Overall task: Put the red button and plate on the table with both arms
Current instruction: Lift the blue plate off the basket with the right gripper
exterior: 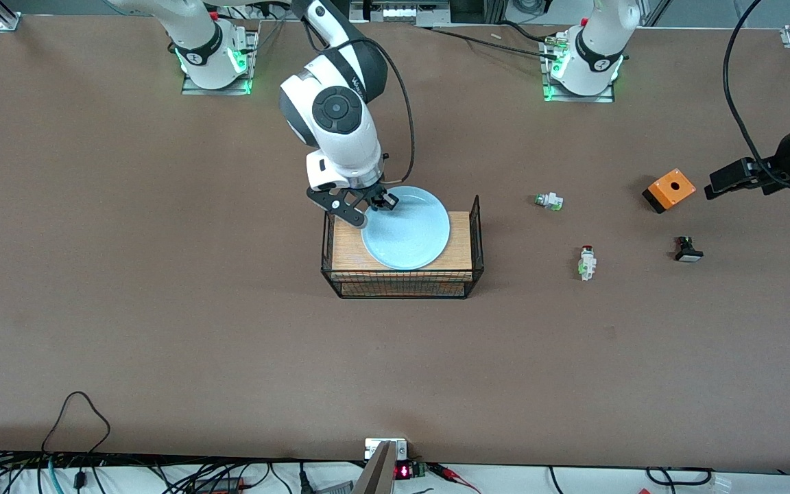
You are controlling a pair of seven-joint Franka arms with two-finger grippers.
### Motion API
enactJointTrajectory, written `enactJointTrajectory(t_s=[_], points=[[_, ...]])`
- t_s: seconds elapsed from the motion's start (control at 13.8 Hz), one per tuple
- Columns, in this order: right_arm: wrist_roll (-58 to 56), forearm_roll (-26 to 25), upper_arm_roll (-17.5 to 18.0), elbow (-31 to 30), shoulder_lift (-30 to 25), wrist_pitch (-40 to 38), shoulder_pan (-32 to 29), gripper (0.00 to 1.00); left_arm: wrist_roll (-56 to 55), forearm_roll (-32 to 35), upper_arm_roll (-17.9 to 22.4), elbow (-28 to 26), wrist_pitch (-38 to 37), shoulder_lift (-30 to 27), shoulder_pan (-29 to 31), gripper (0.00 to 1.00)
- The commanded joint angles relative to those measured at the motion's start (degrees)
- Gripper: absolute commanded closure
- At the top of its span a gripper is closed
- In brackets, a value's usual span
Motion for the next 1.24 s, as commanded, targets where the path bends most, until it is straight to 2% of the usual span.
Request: enactJointTrajectory(t_s=[0.0,0.29,0.73,0.94,1.16], points=[[0.51,0.37,-0.61,0.19,-0.47,-1.56,0.74,1.0,1.07,-0.38,-0.58,1.91,-1.49,0.74,0.46,0.0],[-0.19,0.37,-1.58,1.68,-3.71,-8.13,0.56,1.0,0.9,-0.38,-0.66,1.82,-1.75,0.83,0.19,0.0],[-0.28,0.72,-2.46,8.01,-6.18,-20.45,-0.05,1.0,0.81,-0.38,-0.75,1.82,-1.75,0.83,0.11,0.0],[-0.28,4.93,-5.0,8.54,-7.5,-22.9,0.03,1.0,0.81,-0.38,-0.75,1.82,-1.75,0.83,0.11,0.0],[-1.42,4.85,-5.97,10.56,-9.16,-28.08,-0.23,1.0,0.81,-0.38,-0.75,1.82,-1.75,0.83,0.11,0.0]])
